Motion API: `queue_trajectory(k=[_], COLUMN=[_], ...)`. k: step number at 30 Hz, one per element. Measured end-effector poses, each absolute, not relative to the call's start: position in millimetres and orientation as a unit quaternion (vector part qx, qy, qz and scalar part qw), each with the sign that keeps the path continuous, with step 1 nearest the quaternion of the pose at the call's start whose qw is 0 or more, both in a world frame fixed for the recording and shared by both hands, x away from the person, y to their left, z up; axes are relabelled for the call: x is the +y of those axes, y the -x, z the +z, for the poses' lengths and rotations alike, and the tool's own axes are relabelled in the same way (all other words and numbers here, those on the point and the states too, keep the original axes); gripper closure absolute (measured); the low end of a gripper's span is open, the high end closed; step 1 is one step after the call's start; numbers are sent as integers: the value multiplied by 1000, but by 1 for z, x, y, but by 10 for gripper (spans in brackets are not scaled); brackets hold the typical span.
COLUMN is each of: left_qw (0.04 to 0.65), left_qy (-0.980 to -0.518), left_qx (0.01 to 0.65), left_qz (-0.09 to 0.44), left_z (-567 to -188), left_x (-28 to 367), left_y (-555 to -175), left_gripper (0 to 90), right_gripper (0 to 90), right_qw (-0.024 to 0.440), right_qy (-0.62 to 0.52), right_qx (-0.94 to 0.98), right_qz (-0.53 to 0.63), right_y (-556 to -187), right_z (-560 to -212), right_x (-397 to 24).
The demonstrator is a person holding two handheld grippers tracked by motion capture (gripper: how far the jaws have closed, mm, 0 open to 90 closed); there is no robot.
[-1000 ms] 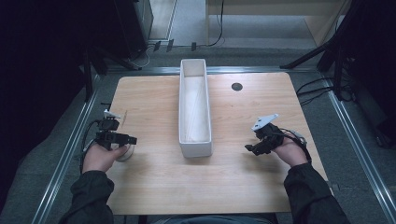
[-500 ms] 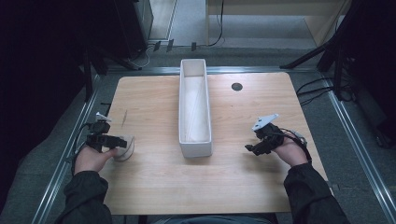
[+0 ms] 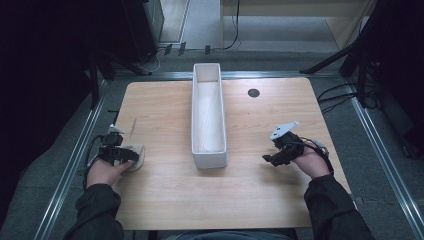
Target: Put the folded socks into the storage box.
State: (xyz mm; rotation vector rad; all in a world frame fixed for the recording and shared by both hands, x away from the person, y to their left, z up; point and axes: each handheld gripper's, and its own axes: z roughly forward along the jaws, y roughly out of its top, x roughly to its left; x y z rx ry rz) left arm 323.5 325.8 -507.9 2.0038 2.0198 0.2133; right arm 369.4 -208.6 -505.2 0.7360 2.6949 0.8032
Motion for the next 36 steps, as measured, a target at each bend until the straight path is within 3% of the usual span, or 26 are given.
queue_trajectory(k=[16,36], left_qw=[139,179], left_qy=[-681,-654], left_qx=[714,734], left_qz=[77,44], left_z=[-512,-508], left_x=[325,339], left_y=[-321,-320], left_gripper=[653,701], right_gripper=[245,245], right_qw=[118,116], right_qy=[-249,-257], right_qx=[921,915], right_qz=[275,288], right_y=[-369,-370], right_z=[-505,-504], right_x=[-209,-209])
